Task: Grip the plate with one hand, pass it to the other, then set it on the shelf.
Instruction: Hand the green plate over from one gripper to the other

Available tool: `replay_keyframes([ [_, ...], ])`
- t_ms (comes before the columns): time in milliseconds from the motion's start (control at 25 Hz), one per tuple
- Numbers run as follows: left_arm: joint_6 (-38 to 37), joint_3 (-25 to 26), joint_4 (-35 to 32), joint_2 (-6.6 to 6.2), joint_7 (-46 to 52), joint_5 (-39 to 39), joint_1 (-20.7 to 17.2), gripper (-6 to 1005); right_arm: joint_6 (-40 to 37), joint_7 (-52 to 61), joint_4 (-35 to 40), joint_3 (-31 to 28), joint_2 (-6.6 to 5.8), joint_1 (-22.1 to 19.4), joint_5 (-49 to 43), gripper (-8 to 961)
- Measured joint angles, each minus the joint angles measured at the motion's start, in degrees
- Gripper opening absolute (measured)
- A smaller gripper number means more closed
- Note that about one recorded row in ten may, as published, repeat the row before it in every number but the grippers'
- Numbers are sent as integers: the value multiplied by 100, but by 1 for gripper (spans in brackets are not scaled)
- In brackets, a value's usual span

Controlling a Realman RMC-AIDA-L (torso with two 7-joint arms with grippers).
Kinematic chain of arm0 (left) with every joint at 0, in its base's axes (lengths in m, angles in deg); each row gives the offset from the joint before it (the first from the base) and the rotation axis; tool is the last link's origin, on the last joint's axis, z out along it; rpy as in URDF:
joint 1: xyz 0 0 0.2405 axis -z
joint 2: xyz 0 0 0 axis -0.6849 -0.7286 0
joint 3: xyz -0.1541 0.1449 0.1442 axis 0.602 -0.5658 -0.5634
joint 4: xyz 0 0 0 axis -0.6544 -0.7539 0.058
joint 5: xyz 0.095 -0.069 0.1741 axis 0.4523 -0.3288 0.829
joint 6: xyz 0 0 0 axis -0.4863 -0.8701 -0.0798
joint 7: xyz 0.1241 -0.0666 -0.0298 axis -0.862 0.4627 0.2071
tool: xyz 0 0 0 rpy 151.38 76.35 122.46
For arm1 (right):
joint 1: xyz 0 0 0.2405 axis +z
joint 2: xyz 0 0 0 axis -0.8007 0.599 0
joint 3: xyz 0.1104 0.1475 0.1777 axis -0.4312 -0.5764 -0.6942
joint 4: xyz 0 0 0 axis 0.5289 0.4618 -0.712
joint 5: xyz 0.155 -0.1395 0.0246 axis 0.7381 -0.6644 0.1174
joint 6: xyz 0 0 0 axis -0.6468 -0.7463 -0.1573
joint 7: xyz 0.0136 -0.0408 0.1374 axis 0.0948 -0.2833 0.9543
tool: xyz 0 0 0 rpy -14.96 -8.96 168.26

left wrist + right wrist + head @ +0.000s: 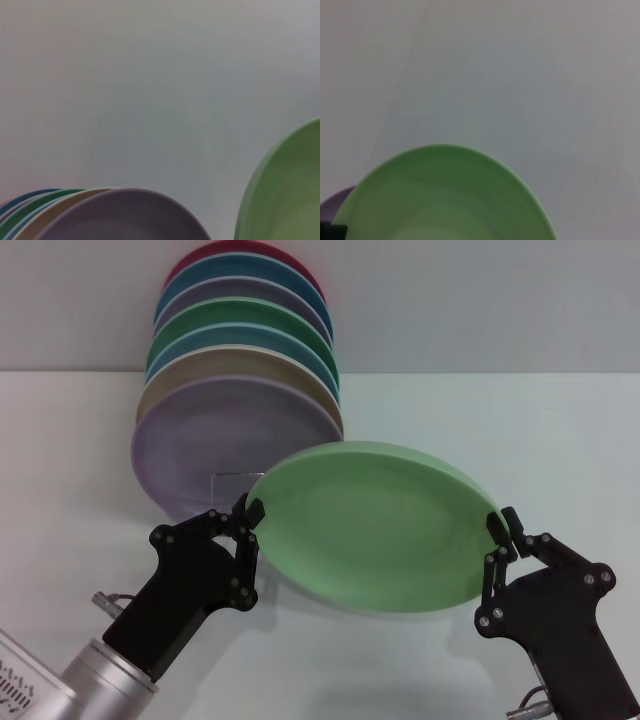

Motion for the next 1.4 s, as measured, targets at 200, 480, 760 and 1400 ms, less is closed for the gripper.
replay_keyframes([
  [200, -4, 50, 25, 6, -16, -9, -24, 27, 18, -75, -9, 11, 0, 5, -14, 23],
  [480, 1, 80, 53, 4, -17, -22, -40, 35, 18, -79, 17, 62, 6, 34, -16, 29],
  [760, -9, 90, 29, -3, -17, -16, -45, 44, 4, -81, 31, 74, 9, 62, -16, 37],
  [1400, -59, 496, 47, -26, -276, -16, -213, 63, -480, -33, 117, 359, -12, 171, -141, 207],
])
